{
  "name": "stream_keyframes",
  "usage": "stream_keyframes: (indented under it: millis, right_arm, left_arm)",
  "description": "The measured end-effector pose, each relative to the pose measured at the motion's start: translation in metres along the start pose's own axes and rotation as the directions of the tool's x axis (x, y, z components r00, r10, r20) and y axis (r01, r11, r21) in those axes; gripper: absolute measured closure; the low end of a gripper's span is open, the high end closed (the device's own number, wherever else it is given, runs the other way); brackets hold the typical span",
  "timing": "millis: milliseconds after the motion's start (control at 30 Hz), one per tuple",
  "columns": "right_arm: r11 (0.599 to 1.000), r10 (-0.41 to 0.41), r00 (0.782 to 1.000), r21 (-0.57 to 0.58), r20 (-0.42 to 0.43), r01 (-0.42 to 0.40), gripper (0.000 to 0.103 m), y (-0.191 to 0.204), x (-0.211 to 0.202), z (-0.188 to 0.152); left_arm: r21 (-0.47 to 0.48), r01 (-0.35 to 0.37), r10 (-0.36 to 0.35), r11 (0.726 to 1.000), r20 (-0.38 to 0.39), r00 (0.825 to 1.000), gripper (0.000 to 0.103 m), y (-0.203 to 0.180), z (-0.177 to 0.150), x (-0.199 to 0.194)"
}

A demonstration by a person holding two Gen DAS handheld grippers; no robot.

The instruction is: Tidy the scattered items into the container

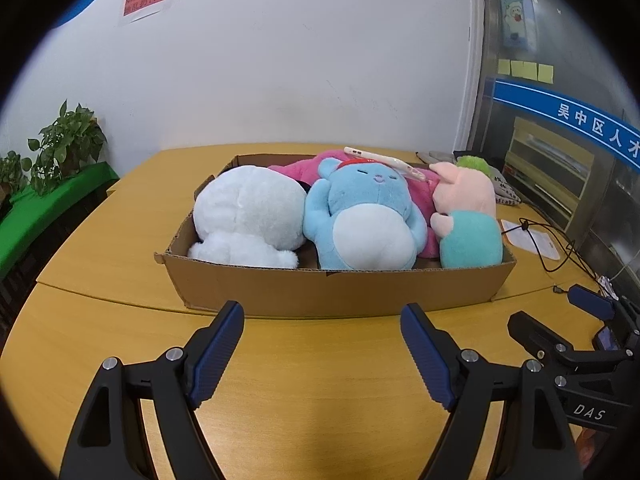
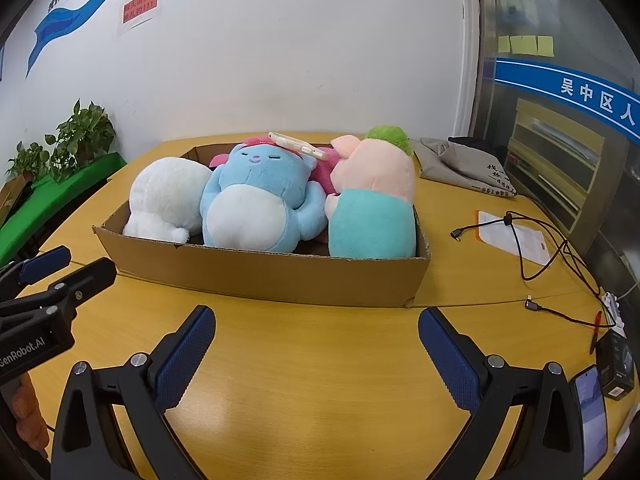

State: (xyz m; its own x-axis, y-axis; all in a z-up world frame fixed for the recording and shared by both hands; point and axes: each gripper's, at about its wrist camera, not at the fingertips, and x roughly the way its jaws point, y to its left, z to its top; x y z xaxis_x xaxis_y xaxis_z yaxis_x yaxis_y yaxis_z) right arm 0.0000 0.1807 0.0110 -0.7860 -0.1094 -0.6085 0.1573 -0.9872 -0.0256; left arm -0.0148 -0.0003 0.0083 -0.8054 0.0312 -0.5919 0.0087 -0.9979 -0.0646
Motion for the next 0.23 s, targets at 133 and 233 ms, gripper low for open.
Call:
stream_keyframes:
  millis: [133,233]
  right_arm:
    - [1.000,-0.006,1.000,-0.002,-0.005,0.006,0.000,-0.0013,0.0009,-0.0011]
    - [1.000,-0.007,1.000,0.006,-0.009,0.007,0.000,-0.0042,0.0026,-0.0017]
  left_arm:
    - [0.017,-0.043,0.043,0.999,-0.019,0.999,0.022,-0.0047,-0.0031,0.0039]
    - [0.027,-0.021,0.022,0.999,-0.022,1.000,0.022,-0.0057,-0.0048,0.0055]
